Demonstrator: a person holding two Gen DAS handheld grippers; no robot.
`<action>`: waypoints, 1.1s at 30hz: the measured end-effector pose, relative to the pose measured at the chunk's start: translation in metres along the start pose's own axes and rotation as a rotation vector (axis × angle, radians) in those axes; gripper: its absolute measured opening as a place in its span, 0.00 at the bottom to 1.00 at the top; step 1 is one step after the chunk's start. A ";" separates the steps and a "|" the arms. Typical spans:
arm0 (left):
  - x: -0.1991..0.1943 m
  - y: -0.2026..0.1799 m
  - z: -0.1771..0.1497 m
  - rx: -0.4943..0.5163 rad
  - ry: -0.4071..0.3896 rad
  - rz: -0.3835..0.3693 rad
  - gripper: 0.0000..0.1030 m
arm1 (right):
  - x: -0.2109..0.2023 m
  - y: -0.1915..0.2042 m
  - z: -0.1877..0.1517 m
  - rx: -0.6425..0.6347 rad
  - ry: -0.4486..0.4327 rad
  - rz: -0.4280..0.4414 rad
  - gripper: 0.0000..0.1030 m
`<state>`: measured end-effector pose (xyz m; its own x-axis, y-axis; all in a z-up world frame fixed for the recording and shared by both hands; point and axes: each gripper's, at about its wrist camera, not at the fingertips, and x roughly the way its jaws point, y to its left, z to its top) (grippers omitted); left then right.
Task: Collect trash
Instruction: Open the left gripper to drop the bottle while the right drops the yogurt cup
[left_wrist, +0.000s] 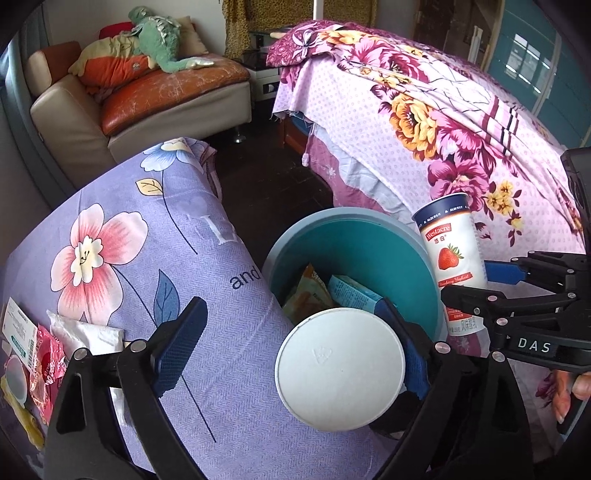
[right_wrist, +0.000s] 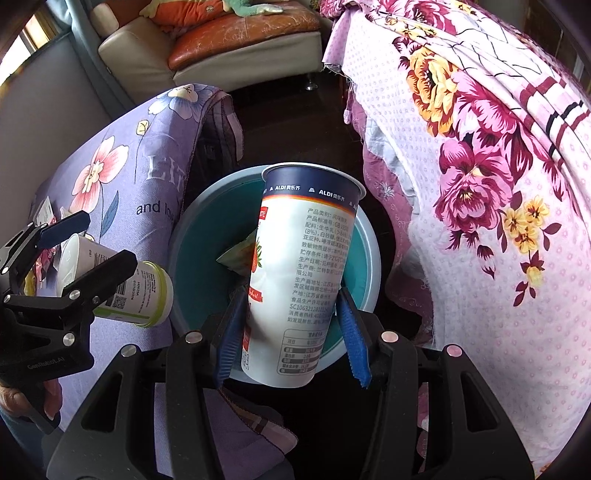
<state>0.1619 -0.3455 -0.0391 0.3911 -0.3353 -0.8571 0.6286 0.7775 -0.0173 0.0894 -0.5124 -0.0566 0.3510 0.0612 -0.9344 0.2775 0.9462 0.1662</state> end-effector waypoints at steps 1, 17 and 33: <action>0.000 0.002 0.002 -0.006 -0.002 0.004 0.90 | -0.001 0.000 0.001 0.002 -0.002 -0.003 0.46; 0.003 0.001 0.024 -0.089 -0.022 -0.103 0.90 | -0.026 -0.009 0.009 0.033 -0.044 -0.065 0.46; 0.007 0.027 -0.003 -0.069 0.038 -0.017 0.91 | 0.006 0.012 0.008 -0.013 0.039 -0.041 0.46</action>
<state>0.1790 -0.3250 -0.0469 0.3543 -0.3292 -0.8753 0.5865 0.8072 -0.0662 0.1018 -0.5031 -0.0577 0.3046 0.0343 -0.9519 0.2790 0.9523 0.1236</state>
